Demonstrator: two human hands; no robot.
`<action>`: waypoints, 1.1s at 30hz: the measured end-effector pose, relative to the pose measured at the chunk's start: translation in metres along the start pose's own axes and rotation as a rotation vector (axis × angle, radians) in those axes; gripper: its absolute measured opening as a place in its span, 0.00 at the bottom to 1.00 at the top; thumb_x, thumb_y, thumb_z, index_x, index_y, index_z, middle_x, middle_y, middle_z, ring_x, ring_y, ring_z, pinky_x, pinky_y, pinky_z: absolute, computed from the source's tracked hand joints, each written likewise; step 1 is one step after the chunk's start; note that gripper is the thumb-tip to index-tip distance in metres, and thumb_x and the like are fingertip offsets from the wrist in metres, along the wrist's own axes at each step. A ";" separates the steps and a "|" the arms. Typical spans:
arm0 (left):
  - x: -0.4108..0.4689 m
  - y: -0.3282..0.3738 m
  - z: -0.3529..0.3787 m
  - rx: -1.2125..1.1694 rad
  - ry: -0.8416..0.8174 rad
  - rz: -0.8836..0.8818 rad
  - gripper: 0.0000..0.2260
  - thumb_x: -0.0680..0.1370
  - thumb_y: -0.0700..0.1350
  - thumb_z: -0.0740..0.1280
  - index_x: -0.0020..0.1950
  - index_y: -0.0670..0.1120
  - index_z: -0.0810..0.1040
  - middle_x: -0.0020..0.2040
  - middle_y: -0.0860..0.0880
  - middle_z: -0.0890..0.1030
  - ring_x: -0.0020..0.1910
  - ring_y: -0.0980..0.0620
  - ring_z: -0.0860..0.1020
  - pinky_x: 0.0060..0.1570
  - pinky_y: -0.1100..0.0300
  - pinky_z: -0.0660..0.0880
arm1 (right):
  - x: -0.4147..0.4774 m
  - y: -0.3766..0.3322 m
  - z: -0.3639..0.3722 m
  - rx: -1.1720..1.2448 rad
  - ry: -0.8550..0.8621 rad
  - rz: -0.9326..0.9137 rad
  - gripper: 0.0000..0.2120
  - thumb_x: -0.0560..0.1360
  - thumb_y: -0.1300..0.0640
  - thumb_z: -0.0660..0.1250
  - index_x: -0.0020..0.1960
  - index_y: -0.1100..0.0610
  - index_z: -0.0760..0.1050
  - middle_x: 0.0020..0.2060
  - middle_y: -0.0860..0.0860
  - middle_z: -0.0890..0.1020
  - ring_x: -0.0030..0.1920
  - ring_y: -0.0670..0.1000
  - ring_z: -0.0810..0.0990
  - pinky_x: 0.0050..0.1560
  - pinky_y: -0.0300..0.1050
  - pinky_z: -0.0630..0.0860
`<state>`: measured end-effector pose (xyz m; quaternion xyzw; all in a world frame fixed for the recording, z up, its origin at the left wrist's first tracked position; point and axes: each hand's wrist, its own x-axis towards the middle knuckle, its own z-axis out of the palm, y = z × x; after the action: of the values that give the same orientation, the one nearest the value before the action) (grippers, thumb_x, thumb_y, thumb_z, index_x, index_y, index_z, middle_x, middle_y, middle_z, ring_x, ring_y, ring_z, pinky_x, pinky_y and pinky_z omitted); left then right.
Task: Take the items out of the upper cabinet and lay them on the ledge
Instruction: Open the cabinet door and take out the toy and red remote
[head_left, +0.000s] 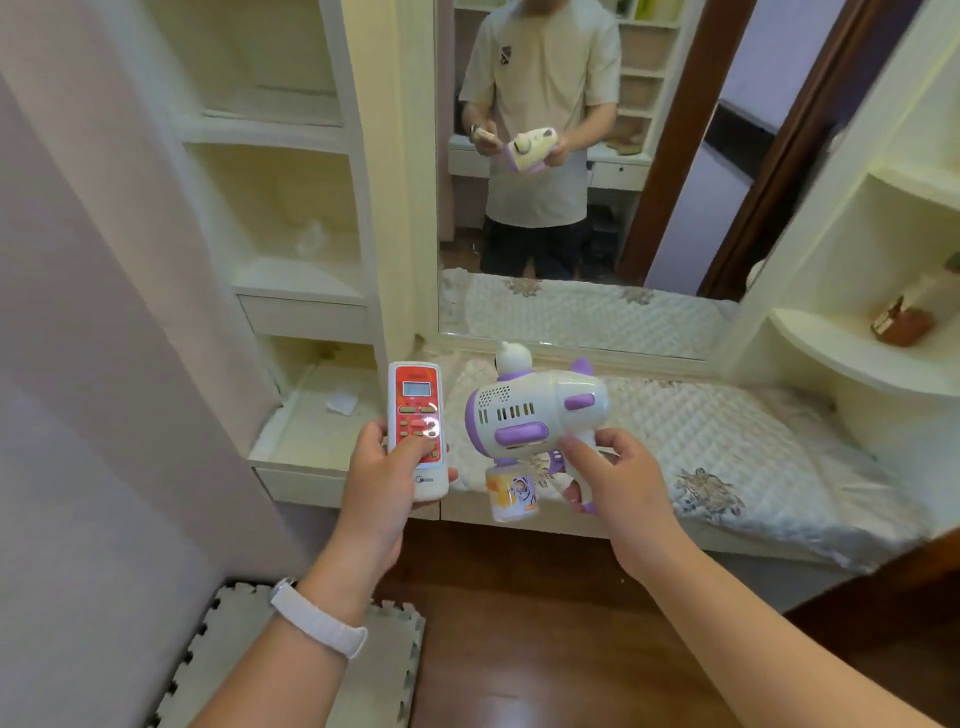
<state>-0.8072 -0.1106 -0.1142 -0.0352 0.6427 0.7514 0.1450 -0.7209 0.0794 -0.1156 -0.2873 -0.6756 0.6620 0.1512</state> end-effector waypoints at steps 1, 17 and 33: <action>0.009 -0.001 0.004 0.002 -0.007 -0.011 0.09 0.77 0.38 0.65 0.55 0.47 0.74 0.51 0.41 0.82 0.40 0.41 0.84 0.31 0.55 0.78 | 0.007 0.002 -0.001 0.008 0.014 0.017 0.11 0.74 0.53 0.71 0.52 0.58 0.77 0.40 0.57 0.85 0.27 0.50 0.74 0.31 0.45 0.73; 0.173 -0.020 0.109 0.187 0.105 -0.111 0.08 0.76 0.36 0.64 0.54 0.46 0.74 0.50 0.42 0.83 0.39 0.42 0.85 0.44 0.48 0.79 | 0.230 0.038 -0.032 -0.028 -0.112 0.165 0.09 0.74 0.55 0.70 0.49 0.59 0.75 0.37 0.57 0.86 0.27 0.50 0.76 0.31 0.45 0.73; 0.292 -0.070 0.131 0.206 0.301 -0.282 0.11 0.76 0.39 0.66 0.57 0.48 0.76 0.48 0.43 0.84 0.44 0.44 0.84 0.36 0.54 0.77 | 0.391 0.075 -0.008 -0.092 -0.349 0.350 0.09 0.74 0.54 0.71 0.48 0.58 0.75 0.38 0.58 0.84 0.29 0.53 0.77 0.34 0.46 0.75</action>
<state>-1.0505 0.0774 -0.2284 -0.2214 0.7193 0.6402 0.1541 -1.0101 0.3128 -0.2575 -0.2878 -0.6607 0.6863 -0.0980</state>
